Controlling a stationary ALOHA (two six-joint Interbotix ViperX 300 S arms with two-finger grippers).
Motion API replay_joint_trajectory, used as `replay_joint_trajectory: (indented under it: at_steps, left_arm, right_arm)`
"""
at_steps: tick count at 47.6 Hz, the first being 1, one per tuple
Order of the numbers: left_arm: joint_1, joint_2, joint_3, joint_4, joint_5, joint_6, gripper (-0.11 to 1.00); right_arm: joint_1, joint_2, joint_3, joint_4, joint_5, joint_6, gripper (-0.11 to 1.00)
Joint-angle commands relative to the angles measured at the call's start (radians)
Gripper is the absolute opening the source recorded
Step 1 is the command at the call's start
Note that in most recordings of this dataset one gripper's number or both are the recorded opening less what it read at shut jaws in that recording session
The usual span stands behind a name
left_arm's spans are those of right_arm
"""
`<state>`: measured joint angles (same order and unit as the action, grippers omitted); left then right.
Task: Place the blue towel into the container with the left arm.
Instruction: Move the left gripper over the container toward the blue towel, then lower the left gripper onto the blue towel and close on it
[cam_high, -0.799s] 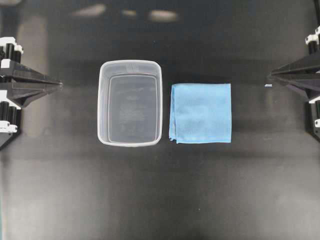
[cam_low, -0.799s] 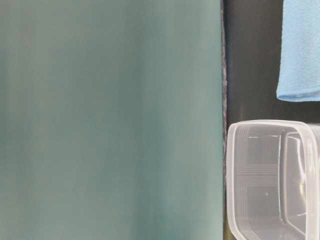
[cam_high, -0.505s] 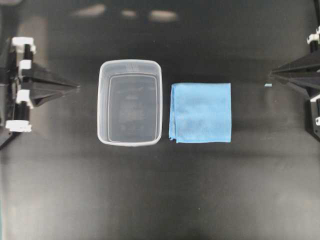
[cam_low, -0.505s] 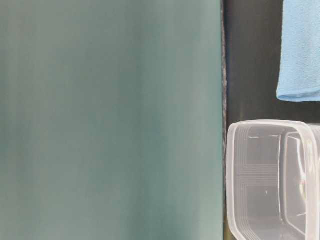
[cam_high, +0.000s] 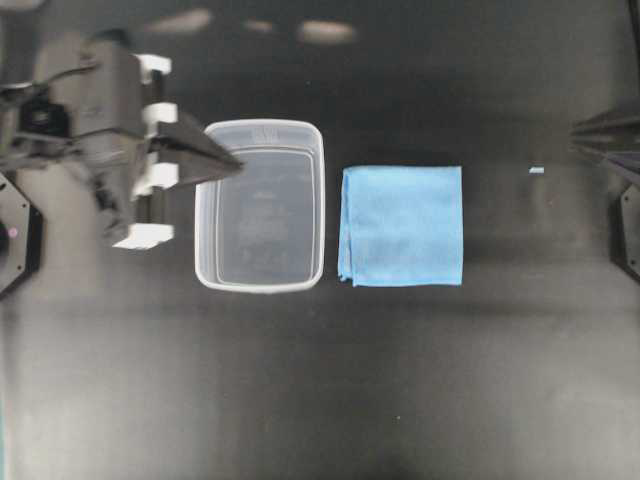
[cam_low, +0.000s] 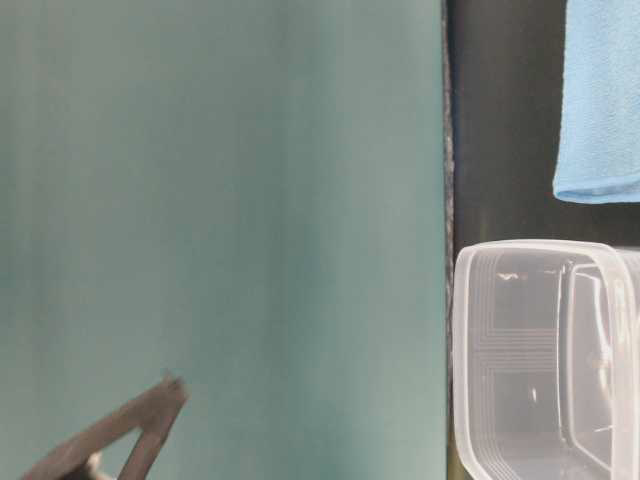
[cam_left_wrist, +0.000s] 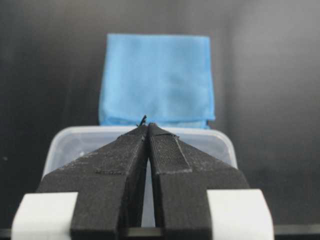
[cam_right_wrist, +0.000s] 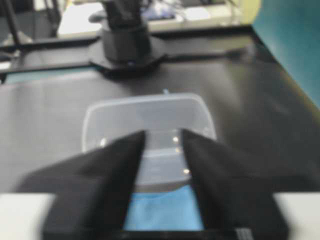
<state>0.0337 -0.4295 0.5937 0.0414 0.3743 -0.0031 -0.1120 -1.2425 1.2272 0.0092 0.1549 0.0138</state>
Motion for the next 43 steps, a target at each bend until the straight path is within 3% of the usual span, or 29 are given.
replay_joint_trajectory:
  at_steps: [1, 5, 9, 13, 21, 25, 43]
  left_arm:
    - [-0.002, 0.063, -0.095, 0.005, 0.021, 0.002, 0.01]
    - [0.000, 0.112, -0.146, 0.005, 0.049, 0.002, 0.01]
    - [0.005, 0.161, -0.198, 0.005, 0.100, 0.002, 0.06]
    - [0.003, 0.225, -0.259, 0.005, 0.163, 0.003, 0.23]
    - [-0.017, 0.377, -0.387, 0.005, 0.242, 0.003, 0.73]
    - [-0.025, 0.465, -0.457, 0.005, 0.288, 0.003, 0.89]
    - [-0.043, 0.841, -0.707, 0.005, 0.347, 0.025, 0.90]
  right_arm:
    - [-0.005, -0.020, -0.006, 0.003, 0.026, 0.002, 0.42]
    - [-0.005, -0.028, -0.006, 0.003, 0.043, 0.000, 0.66]
    - [-0.005, -0.029, -0.006, 0.003, 0.060, -0.002, 0.79]
    - [-0.005, -0.031, -0.006, 0.003, 0.063, -0.002, 0.79]
    - [-0.005, -0.037, -0.005, 0.003, 0.051, 0.000, 0.77]
    - [-0.005, -0.044, -0.006, 0.003, 0.044, 0.000, 0.77]
    - [-0.002, -0.141, -0.017, 0.006, 0.057, 0.003, 0.77]
